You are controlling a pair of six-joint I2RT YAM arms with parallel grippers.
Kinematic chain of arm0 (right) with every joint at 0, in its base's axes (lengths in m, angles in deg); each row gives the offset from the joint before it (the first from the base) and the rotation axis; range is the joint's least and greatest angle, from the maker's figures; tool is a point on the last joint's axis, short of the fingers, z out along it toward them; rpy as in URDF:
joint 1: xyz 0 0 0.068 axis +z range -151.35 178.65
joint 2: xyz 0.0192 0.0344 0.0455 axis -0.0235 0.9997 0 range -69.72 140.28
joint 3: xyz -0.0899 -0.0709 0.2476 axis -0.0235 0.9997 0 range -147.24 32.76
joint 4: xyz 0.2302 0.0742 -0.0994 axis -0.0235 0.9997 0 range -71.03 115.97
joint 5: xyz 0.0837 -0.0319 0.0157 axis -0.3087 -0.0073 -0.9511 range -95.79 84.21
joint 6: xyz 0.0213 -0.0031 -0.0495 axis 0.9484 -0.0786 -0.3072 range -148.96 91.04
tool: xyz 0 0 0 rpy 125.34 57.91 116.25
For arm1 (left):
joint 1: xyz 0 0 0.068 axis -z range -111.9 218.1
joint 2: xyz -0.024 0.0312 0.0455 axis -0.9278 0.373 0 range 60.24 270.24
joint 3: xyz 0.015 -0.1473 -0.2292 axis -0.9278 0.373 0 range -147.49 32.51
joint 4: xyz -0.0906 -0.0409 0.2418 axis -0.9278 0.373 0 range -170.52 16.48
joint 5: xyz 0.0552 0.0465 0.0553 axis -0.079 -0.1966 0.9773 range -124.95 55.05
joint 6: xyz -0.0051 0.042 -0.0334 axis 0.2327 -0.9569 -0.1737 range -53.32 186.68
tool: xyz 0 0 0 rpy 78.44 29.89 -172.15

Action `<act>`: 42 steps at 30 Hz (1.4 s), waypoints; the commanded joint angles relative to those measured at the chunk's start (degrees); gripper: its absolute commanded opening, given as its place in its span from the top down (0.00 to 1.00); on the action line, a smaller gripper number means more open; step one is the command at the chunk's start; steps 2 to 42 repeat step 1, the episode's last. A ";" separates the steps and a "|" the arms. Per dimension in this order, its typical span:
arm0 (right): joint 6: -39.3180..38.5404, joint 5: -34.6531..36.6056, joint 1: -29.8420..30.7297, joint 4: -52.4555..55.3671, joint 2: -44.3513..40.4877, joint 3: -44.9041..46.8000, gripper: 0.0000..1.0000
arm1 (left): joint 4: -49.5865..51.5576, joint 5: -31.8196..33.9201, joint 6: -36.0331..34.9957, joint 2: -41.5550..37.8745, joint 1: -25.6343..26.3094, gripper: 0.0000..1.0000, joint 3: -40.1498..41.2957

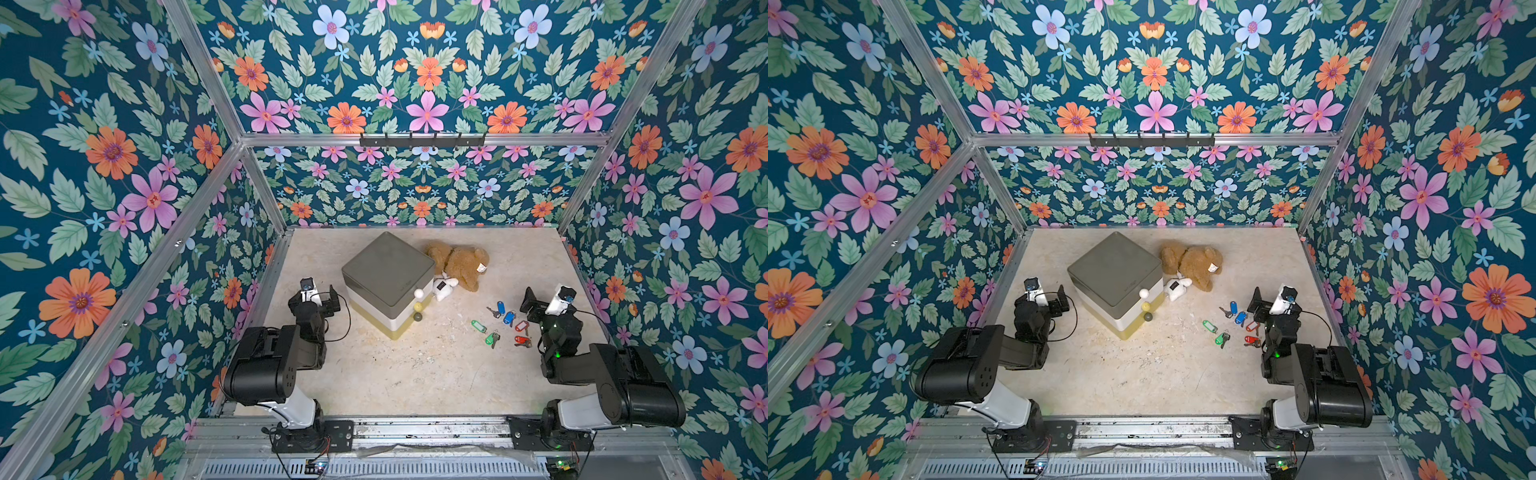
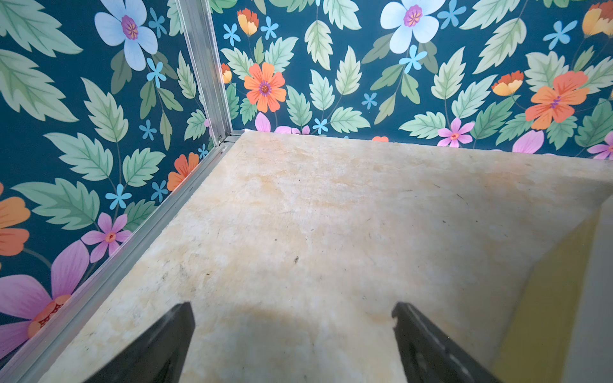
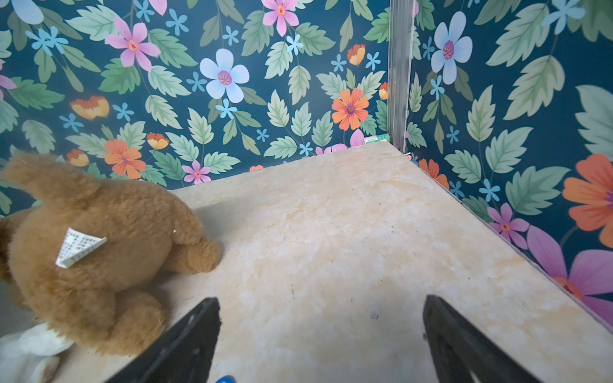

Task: Take the keys out of the drawer
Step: Reset both arms

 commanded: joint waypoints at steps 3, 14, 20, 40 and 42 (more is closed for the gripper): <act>0.31 -1.33 -0.02 -1.19 -0.03 -0.11 0.01 | 0.12 0.37 0.20 -0.06 0.03 0.01 -0.09; 0.31 -1.33 -0.02 -1.19 -0.03 -0.11 0.01 | 0.12 0.37 0.20 -0.06 0.03 0.01 -0.09; 0.31 -1.33 -0.02 -1.19 -0.03 -0.11 0.01 | 0.12 0.37 0.20 -0.06 0.03 0.01 -0.09; 0.31 -1.33 -0.02 -1.19 -0.03 -0.11 0.01 | 0.12 0.37 0.20 -0.06 0.03 0.01 -0.09; 0.31 -1.33 -0.02 -1.19 -0.03 -0.11 0.01 | 0.12 0.37 0.20 -0.06 0.03 0.01 -0.09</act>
